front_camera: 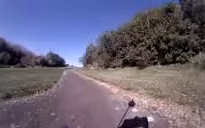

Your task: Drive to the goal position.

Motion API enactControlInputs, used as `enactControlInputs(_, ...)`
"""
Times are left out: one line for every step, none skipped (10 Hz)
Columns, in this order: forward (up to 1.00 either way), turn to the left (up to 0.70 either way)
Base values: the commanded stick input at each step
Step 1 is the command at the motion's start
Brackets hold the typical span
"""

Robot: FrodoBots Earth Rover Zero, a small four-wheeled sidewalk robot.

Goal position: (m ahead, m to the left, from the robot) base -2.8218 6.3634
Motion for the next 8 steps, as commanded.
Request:
enactControlInputs(0.0,0.0)
enactControlInputs(0.0,0.0)
enactControlInputs(0.0,0.0)
enactControlInputs(0.0,0.0)
enactControlInputs(-0.08,-0.04)
enactControlInputs(-0.37,-0.18)
enactControlInputs(-0.66,-0.32)
enactControlInputs(-0.67,-0.34)
